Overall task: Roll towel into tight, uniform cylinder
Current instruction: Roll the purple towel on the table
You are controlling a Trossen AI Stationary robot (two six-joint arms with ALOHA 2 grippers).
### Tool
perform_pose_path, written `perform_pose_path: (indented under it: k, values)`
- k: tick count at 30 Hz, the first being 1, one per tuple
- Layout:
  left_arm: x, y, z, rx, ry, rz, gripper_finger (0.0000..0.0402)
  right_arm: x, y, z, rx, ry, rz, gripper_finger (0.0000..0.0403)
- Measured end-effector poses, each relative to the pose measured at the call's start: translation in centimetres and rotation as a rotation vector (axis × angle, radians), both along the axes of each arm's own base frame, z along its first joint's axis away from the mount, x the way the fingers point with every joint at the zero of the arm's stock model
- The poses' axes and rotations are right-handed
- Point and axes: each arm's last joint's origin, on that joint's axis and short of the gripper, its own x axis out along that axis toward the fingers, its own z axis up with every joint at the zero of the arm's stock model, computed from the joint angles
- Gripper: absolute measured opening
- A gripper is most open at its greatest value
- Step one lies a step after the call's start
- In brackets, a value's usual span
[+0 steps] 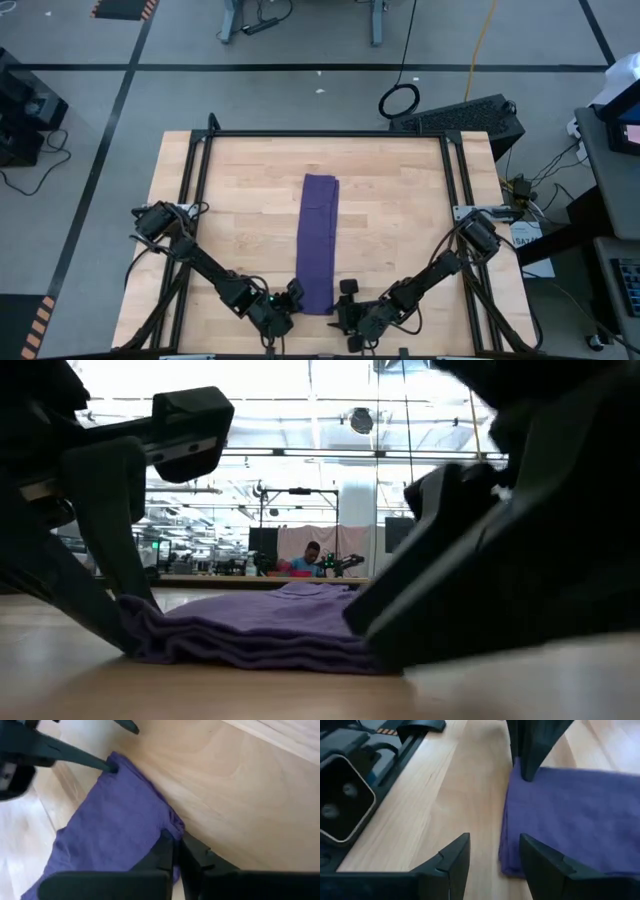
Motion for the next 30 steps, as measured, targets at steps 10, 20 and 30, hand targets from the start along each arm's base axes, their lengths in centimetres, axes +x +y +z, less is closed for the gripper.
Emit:
perform_pose_path:
  k: [10,20,30]
  values:
    - [-0.3,-0.5,0.6,-0.057,-0.025,0.012,0.0015,-3.4,1.4,4.0,-0.31,0.025,0.134,0.0183]
    - [-0.1,-0.7,1.2,-0.104,-0.094,0.112,0.0015,-2.3,0.7,2.1,-0.376,0.019,0.091,0.0223]
    - [-0.1,-0.5,2.0,-0.1,-0.166,0.204,0.0015,-1.9,0.4,1.3,-0.421,0.03,0.13,0.0224]
